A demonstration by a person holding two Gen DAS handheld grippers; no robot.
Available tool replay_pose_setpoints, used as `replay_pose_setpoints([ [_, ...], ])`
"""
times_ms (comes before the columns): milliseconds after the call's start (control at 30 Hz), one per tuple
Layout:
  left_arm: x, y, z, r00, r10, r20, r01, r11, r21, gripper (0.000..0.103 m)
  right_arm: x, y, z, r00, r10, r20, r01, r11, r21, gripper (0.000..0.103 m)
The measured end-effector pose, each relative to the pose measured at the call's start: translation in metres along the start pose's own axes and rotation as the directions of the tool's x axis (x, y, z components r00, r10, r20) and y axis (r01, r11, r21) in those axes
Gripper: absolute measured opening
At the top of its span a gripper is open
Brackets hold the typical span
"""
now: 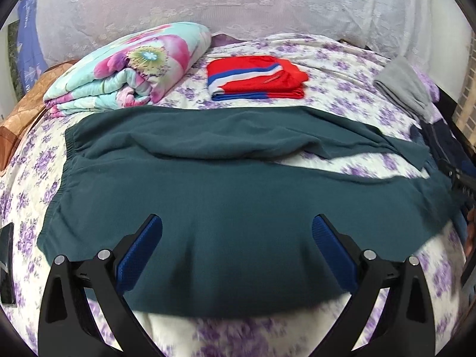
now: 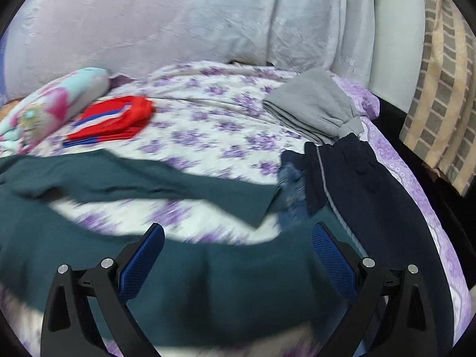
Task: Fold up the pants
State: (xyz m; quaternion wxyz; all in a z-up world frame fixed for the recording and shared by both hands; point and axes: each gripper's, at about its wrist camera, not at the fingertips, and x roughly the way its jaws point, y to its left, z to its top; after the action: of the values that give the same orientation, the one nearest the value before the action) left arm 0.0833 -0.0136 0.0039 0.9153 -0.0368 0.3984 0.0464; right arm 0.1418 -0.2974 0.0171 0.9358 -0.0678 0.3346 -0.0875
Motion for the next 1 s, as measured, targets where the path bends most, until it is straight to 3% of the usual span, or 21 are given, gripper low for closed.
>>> replay_pose_setpoints([
  [67, 0.012, 0.005, -0.003, 1.0, 0.002, -0.001, -0.002, 1.0, -0.016, 0.098, 0.047, -0.013, 0.008, 0.991, -0.01, -0.132, 0.009, 1.0, -0.005, 0.079],
  [133, 0.024, 0.009, -0.011, 1.0, -0.009, -0.013, 0.008, 1.0, -0.022, 0.098, 0.072, -0.016, 0.008, 0.974, 0.064, -0.217, -0.062, 0.998, 0.018, 0.068],
  [233, 0.038, 0.009, -0.017, 0.998, -0.024, -0.053, 0.023, 1.0, -0.02, 0.098, 0.1, -0.017, 0.008, 0.956, 0.088, -0.28, -0.083, 0.996, 0.031, 0.067],
  [300, 0.042, 0.007, -0.017, 0.997, -0.034, -0.069, 0.033, 0.999, -0.013, 0.098, 0.108, -0.017, 0.009, 0.947, 0.116, -0.299, -0.104, 0.993, 0.055, 0.056],
  [367, 0.042, 0.008, -0.019, 0.997, -0.03, -0.066, 0.03, 1.0, -0.007, 0.098, 0.114, -0.023, 0.016, 0.929, 0.2, -0.311, -0.173, 0.978, 0.113, 0.009],
  [400, 0.043, 0.008, -0.019, 0.997, -0.027, -0.067, 0.027, 1.0, -0.004, 0.098, 0.114, -0.024, 0.018, 0.921, 0.229, -0.316, -0.196, 0.971, 0.134, 0.008],
  [500, 0.048, 0.011, -0.02, 0.996, -0.022, -0.085, 0.021, 1.0, -0.017, 0.098, 0.111, -0.04, 0.046, 0.906, 0.335, -0.257, -0.276, 0.931, 0.24, 0.007],
  [600, 0.05, 0.012, -0.021, 0.996, -0.016, -0.087, 0.014, 1.0, -0.022, 0.098, 0.115, -0.071, 0.08, 0.889, 0.432, -0.153, -0.345, 0.85, 0.399, 0.008],
  [633, 0.051, 0.012, -0.021, 0.996, -0.013, -0.087, 0.011, 1.0, -0.019, 0.098, 0.123, -0.081, 0.092, 0.896, 0.428, -0.118, -0.337, 0.828, 0.448, 0.009],
  [667, 0.051, 0.011, -0.022, 0.996, -0.008, -0.089, 0.007, 1.0, -0.014, 0.098, 0.133, -0.09, 0.102, 0.92, 0.382, -0.088, -0.297, 0.826, 0.48, 0.017],
  [700, 0.052, 0.01, -0.023, 0.996, -0.003, -0.09, 0.002, 1.0, -0.01, 0.098, 0.14, -0.094, 0.106, 0.933, 0.35, -0.089, -0.264, 0.83, 0.492, 0.032],
  [733, 0.051, 0.01, -0.023, 0.996, -0.002, -0.088, 0.001, 1.0, -0.009, 0.098, 0.151, -0.1, 0.112, 0.969, 0.21, -0.129, -0.117, 0.853, 0.509, 0.078],
  [767, 0.05, 0.01, -0.023, 0.996, -0.002, -0.084, 0.002, 1.0, -0.009, 0.098, 0.156, -0.102, 0.114, 0.979, 0.143, -0.144, -0.049, 0.855, 0.517, 0.09],
  [833, 0.048, 0.012, -0.022, 0.997, -0.009, -0.075, 0.007, 1.0, -0.015, 0.098, 0.157, -0.099, 0.117, 0.978, 0.137, -0.16, -0.038, 0.861, 0.507, 0.089],
  [900, 0.047, 0.015, -0.021, 0.997, -0.011, -0.071, 0.009, 1.0, -0.026, 0.098, 0.145, -0.083, 0.115, 0.973, 0.156, -0.17, -0.071, 0.903, 0.424, 0.089],
  [1000, 0.049, 0.019, -0.02, 0.996, -0.022, -0.087, 0.018, 0.999, -0.044, 0.098, 0.131, -0.058, 0.1, 0.963, 0.129, -0.236, -0.057, 0.955, 0.291, 0.085],
])
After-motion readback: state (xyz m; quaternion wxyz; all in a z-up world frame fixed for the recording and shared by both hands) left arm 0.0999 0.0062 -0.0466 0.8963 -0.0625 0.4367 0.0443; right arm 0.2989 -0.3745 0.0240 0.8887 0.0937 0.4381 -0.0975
